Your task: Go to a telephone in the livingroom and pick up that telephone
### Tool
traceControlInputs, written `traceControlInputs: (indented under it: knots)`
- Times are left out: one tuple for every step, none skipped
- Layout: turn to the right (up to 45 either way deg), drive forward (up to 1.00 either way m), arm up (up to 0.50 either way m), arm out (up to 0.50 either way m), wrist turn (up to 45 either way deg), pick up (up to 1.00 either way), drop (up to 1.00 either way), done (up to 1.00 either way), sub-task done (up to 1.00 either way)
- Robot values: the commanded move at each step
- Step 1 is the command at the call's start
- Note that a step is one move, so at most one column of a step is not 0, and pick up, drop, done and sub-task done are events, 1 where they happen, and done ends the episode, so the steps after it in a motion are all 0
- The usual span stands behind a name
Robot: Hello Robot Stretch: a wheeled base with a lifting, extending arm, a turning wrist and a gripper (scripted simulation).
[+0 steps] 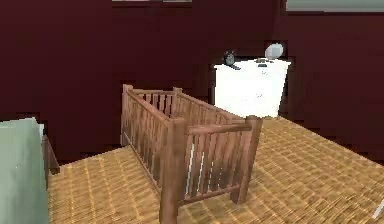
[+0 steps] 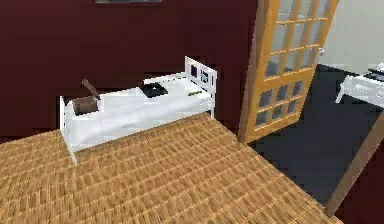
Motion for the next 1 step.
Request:
traceControlInputs:
  knots:
    - [45.0, 0.0, 0.0, 0.0, 0.0, 0.0, 0.0, 0.0, 0.0]
